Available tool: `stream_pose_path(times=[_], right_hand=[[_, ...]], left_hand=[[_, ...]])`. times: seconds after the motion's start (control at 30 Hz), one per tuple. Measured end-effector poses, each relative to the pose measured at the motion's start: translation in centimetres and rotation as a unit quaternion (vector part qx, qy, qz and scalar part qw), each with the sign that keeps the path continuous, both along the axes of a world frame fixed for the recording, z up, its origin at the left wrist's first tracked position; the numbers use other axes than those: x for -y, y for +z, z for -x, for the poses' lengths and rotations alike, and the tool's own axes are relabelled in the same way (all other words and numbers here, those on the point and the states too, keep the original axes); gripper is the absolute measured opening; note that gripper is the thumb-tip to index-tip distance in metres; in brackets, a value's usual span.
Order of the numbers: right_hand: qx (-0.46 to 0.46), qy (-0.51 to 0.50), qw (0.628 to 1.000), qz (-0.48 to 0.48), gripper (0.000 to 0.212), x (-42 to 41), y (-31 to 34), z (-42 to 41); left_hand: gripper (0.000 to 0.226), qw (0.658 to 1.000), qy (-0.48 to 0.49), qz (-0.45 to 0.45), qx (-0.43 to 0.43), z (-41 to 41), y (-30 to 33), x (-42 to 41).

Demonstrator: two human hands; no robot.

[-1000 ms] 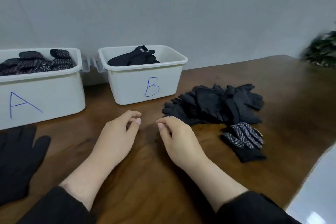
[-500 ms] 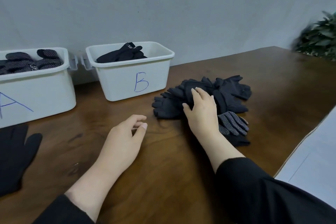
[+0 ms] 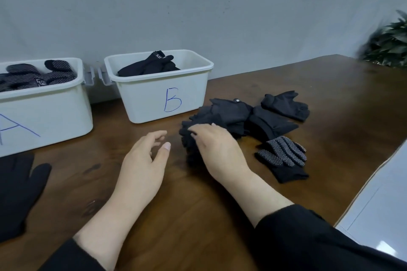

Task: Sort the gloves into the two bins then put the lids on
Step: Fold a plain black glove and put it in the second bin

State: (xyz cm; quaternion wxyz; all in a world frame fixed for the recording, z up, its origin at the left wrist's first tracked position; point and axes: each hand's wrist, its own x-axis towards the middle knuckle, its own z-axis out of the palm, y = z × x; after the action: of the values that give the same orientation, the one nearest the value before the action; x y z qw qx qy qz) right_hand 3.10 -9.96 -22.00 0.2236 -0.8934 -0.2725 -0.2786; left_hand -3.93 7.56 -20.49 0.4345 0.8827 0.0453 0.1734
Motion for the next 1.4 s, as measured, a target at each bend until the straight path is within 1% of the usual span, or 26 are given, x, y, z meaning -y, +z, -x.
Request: stream_pose_path(times=[0.03, 0.1, 0.17, 0.27, 0.3, 0.37, 0.43, 0.47, 0.53, 0.6, 0.63, 0.73, 0.83, 0.9, 0.97, 1.03, 1.1, 1.13, 1.17, 1.2, 1.23, 1.27, 1.3, 1.33, 1.37, 1.4], right_hand=[[-0.011, 0.015, 0.999, 0.029, 0.026, -0.3, -0.3, 0.1], [-0.013, 0.024, 0.999, 0.037, 0.024, -0.5, -0.4, 0.3], [-0.022, 0.025, 0.999, 0.002, 0.025, -0.4, 0.0, 0.9], [-0.094, 0.043, 0.995, -0.016, 0.038, -0.5, 0.8, 1.9], [-0.1, 0.052, 0.993, -0.027, 0.038, -0.5, 0.9, 1.9], [-0.059, 0.057, 0.994, -0.068, 0.029, -0.2, 0.9, 1.4], [-0.008, 0.009, 0.996, -0.088, 0.025, 0.5, 0.8, 0.4], [-0.001, -0.027, 0.996, -0.086, 0.026, 0.9, 0.7, -0.1], [-0.043, -0.081, 0.994, -0.064, 0.033, 1.5, 0.3, -0.8], [-0.115, -0.097, 0.988, -0.035, 0.039, 1.7, -0.1, -1.2], [-0.133, -0.096, 0.986, -0.029, 0.039, 1.7, -0.2, -1.2], [-0.139, -0.094, 0.984, -0.053, 0.037, 1.5, -0.1, -1.0], [-0.148, -0.09, 0.983, -0.068, 0.038, 1.5, 0.1, -1.0], [-0.157, -0.092, 0.98, -0.075, 0.039, 1.6, 0.1, -1.2], [-0.164, -0.093, 0.979, -0.077, 0.04, 1.7, 0.0, -1.3], [-0.166, -0.092, 0.979, -0.073, 0.039, 1.7, -0.1, -1.4], [-0.152, -0.096, 0.981, -0.072, 0.038, 1.8, -0.1, -1.3], [-0.13, -0.097, 0.984, -0.072, 0.037, 1.7, 0.0, -1.1], [-0.099, -0.091, 0.989, -0.066, 0.035, 1.5, 0.2, -0.9], [-0.07, -0.073, 0.994, -0.052, 0.034, 1.1, 0.3, -0.5], [-0.05, -0.042, 0.997, -0.031, 0.032, 0.6, 0.4, 0.0], [-0.041, -0.003, 0.999, -0.005, 0.032, 0.0, 0.4, 0.4], [-0.043, 0.036, 0.998, 0.024, 0.031, -0.7, 0.4, 0.9], [-0.049, 0.067, 0.995, 0.052, 0.029, -1.3, 0.3, 1.3], [-0.057, 0.09, 0.991, 0.075, 0.027, -2.0, 0.2, 1.6], [-0.067, 0.102, 0.989, 0.088, 0.025, -2.2, 0.1, 1.8]], left_hand=[[0.033, 1.0, 0.01, 0.002, 0.004, 0.0, 0.0, -0.2], [0.032, 1.0, 0.019, 0.0, 0.003, -0.1, 0.0, -0.5], [0.032, 1.0, 0.015, -0.012, -0.004, -0.1, 0.0, -0.5], [0.035, 0.999, -0.004, -0.04, -0.022, -0.1, -0.1, -0.4], [0.037, 0.999, -0.012, -0.042, -0.032, 0.0, -0.1, -0.5], [0.041, 0.998, -0.025, -0.037, -0.054, 0.0, -0.1, -0.6], [0.048, 0.996, -0.029, -0.035, -0.071, 0.0, -0.1, -0.5], [0.052, 0.996, -0.029, -0.036, -0.077, 0.0, -0.1, -0.4], [0.06, 0.996, -0.029, -0.031, -0.085, -0.1, 0.0, -0.1], [0.067, 0.996, -0.022, -0.014, -0.082, -0.4, 0.0, 0.1], [0.069, 0.997, -0.016, -0.002, -0.079, -0.6, 0.0, 0.2], [0.068, 0.998, 0.0, 0.023, -0.059, -1.1, -0.2, 1.1], [0.057, 0.998, 0.015, 0.054, -0.019, -1.5, -0.2, 2.3], [0.049, 0.993, 0.022, 0.113, 0.016, -1.6, 0.1, 2.7], [0.046, 0.983, 0.024, 0.172, 0.054, -1.4, 0.6, 2.2], [0.048, 0.978, 0.013, 0.195, 0.079, -1.2, 1.3, 0.7], [0.053, 0.975, -0.029, 0.209, 0.071, -1.1, 1.9, -1.8], [0.056, 0.977, -0.046, 0.201, 0.049, -1.1, 2.1, -3.1], [0.059, 0.986, -0.045, 0.16, 0.022, -1.1, 2.1, -4.4], [0.063, 0.997, -0.017, 0.077, -0.007, -1.1, 2.0, -5.7], [0.066, 0.999, 0.029, -0.009, -0.028, -1.0, 1.6, -6.9], [0.066, 0.994, 0.077, -0.076, -0.031, -0.6, 1.3, -7.8], [0.061, 0.987, 0.112, -0.116, -0.016, -0.1, 1.2, -8.4], [0.054, 0.983, 0.124, -0.135, 0.009, 0.4, 1.1, -8.5], [0.047, 0.982, 0.109, -0.15, 0.035, 1.1, 0.9, -8.4], [0.042, 0.98, 0.069, -0.179, 0.048, 1.5, 0.8, -7.8]])
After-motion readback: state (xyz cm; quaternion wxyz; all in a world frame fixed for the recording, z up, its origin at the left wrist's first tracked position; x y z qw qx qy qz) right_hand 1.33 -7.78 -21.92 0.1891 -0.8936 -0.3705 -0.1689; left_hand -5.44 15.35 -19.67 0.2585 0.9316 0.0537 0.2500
